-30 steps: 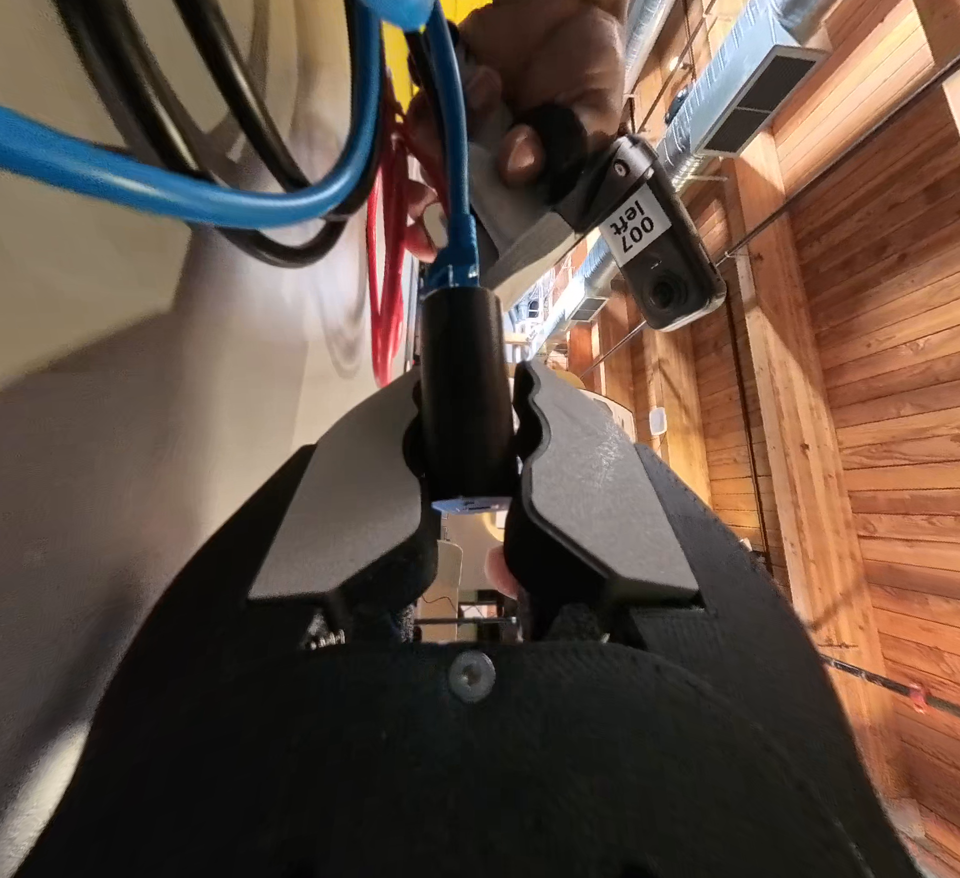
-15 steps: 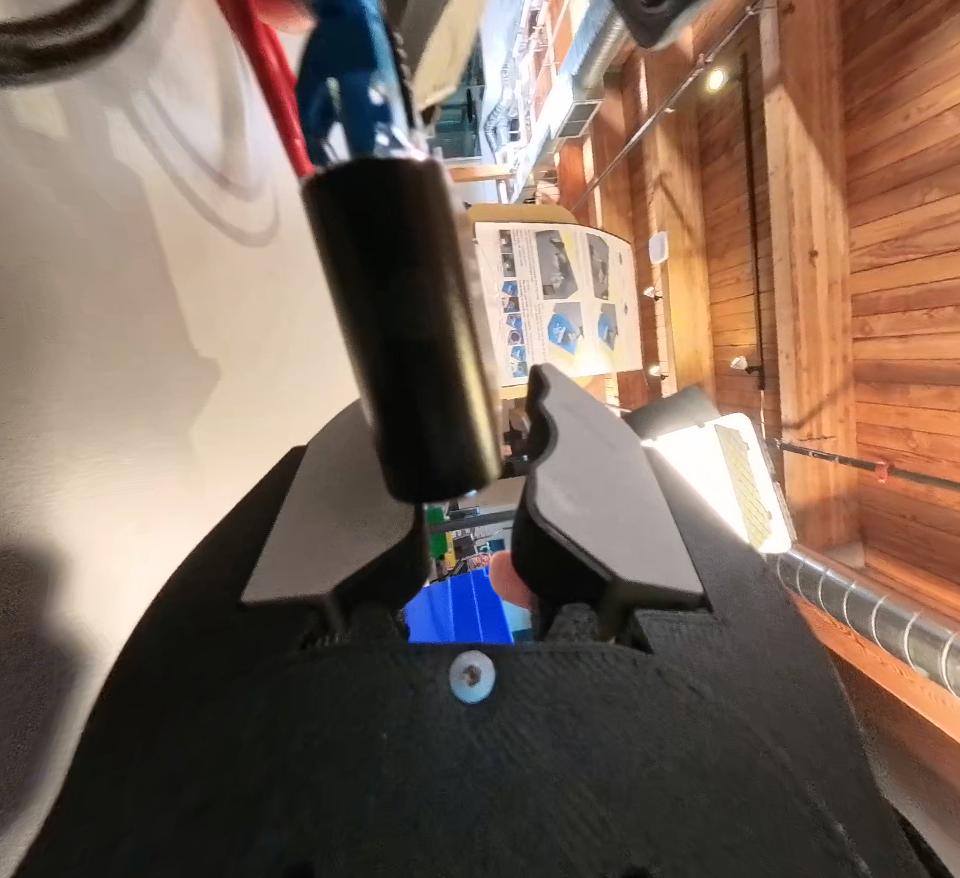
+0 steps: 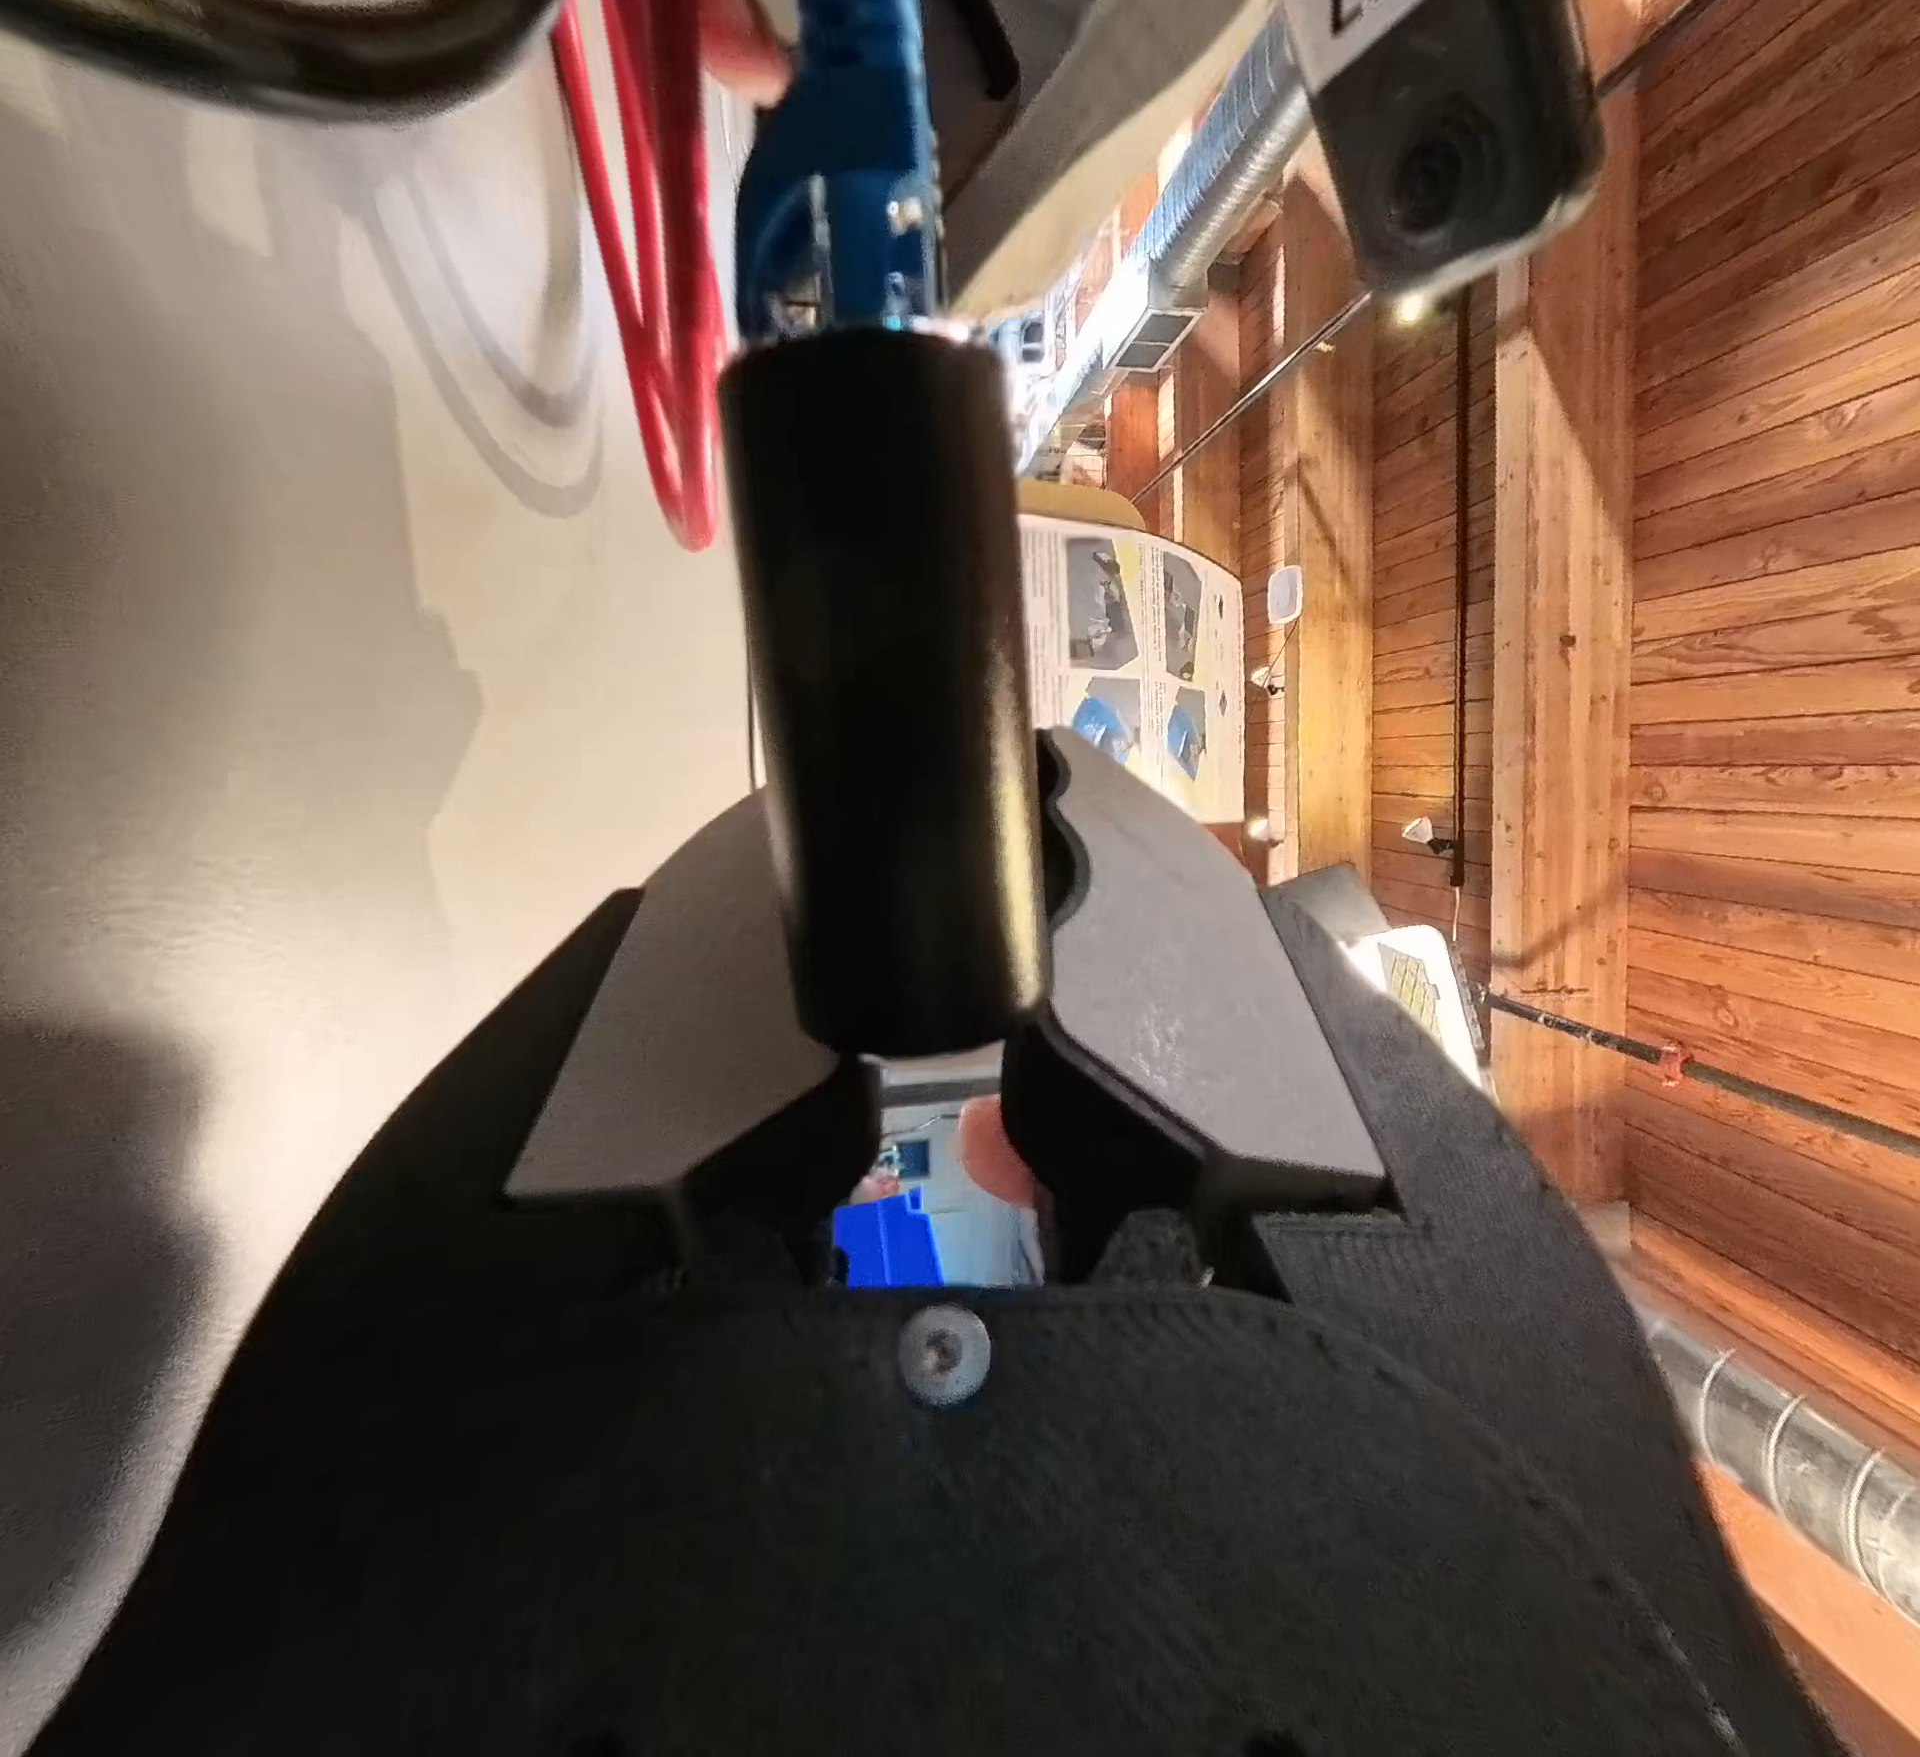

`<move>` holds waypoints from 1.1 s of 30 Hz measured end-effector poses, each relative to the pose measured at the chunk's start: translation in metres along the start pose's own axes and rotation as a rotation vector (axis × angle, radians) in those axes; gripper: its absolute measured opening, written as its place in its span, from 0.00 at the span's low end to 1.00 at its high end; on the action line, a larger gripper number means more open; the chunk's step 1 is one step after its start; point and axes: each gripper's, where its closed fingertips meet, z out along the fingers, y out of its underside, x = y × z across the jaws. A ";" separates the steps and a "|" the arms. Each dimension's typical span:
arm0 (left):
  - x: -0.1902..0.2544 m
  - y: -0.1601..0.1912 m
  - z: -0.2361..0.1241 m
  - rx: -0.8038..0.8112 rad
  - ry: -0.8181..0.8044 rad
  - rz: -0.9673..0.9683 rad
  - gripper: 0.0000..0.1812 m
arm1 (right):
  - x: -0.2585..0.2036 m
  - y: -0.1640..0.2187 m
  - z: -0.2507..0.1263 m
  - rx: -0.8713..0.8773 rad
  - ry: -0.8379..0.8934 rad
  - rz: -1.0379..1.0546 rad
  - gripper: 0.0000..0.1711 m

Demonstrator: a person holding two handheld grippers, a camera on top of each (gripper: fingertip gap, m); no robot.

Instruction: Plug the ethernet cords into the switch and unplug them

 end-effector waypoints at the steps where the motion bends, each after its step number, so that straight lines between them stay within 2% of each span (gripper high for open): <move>1: -0.001 0.001 0.000 -0.018 -0.014 0.010 0.07 | -0.002 -0.001 0.000 0.005 -0.009 -0.013 0.16; 5: -0.003 0.001 0.001 -0.026 -0.029 0.011 0.07 | -0.006 0.000 0.000 0.005 -0.030 0.000 0.16; 9: -0.008 -0.005 0.002 0.050 -0.019 0.004 0.07 | -0.006 0.010 0.001 -0.053 -0.039 0.058 0.16; 13: -0.024 -0.007 -0.005 0.137 -0.062 -0.022 0.07 | -0.001 0.042 -0.001 -0.197 -0.032 0.200 0.23; 16: -0.033 -0.015 -0.018 0.249 -0.088 -0.053 0.07 | 0.001 0.050 -0.004 -0.209 -0.046 0.334 0.28; 20: -0.041 -0.024 -0.030 0.376 -0.132 -0.062 0.07 | -0.016 0.040 0.000 -0.199 -0.128 0.274 0.35; 25: -0.047 -0.030 -0.031 0.439 -0.156 -0.072 0.08 | 0.001 0.033 0.006 -0.206 -0.010 0.199 0.41; 30: -0.038 -0.035 -0.024 0.444 -0.158 0.012 0.08 | 0.000 0.018 0.016 -0.171 0.005 0.089 0.36; 31: -0.034 -0.037 -0.024 0.451 -0.154 0.048 0.08 | 0.001 0.016 0.018 -0.170 0.023 0.068 0.32; 33: -0.030 -0.040 -0.025 0.470 -0.197 0.142 0.09 | 0.014 0.018 0.017 -0.190 0.108 0.038 0.17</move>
